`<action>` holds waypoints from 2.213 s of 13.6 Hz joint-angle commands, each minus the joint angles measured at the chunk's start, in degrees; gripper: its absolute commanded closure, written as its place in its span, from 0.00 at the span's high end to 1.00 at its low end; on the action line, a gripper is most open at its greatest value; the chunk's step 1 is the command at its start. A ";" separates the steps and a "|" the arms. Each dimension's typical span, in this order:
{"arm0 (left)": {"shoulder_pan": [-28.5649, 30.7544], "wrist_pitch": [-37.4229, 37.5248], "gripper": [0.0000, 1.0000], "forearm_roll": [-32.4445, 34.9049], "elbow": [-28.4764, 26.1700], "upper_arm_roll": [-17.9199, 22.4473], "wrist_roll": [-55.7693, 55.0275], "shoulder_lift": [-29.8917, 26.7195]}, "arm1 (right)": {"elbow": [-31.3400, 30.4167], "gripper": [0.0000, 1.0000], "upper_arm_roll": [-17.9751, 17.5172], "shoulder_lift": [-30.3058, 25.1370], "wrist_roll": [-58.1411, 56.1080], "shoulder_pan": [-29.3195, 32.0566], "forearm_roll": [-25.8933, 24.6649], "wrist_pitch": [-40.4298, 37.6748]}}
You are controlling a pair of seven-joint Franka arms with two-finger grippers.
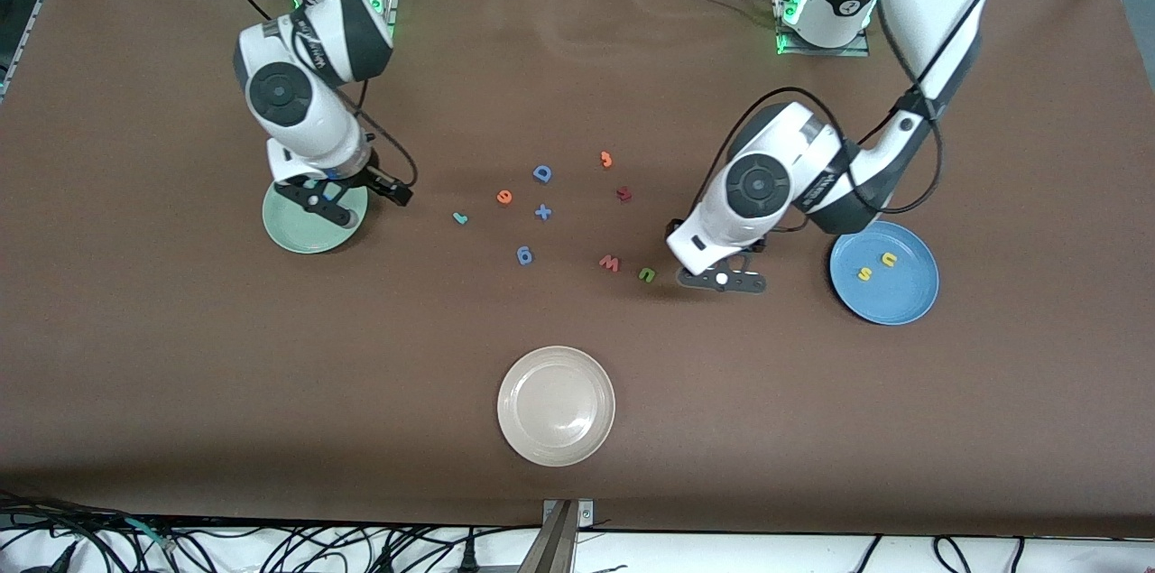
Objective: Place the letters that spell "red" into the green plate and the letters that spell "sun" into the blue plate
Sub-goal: 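Grasp the green u while the right gripper grasps the teal l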
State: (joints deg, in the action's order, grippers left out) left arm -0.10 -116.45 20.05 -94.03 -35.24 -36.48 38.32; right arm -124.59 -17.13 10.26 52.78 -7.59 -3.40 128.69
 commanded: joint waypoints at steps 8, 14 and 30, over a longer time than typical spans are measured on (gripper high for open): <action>-15.19 -17.14 1.00 3.77 2.36 10.19 -16.25 11.34 | 3.12 0.99 -5.54 6.97 -40.87 0.47 0.33 7.81; -14.94 -17.15 1.00 6.84 2.45 10.19 -16.17 11.08 | 3.56 0.99 -5.28 14.52 -63.48 0.64 -2.20 15.97; -12.56 -17.41 0.22 12.30 2.10 11.51 -12.04 10.99 | 5.93 0.49 -4.67 20.77 -67.72 -0.06 -7.32 16.86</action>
State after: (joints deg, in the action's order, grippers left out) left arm -12.90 -133.88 30.38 -92.46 -23.94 -49.66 48.18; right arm -119.15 -21.32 30.47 -14.69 -7.77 -9.93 145.85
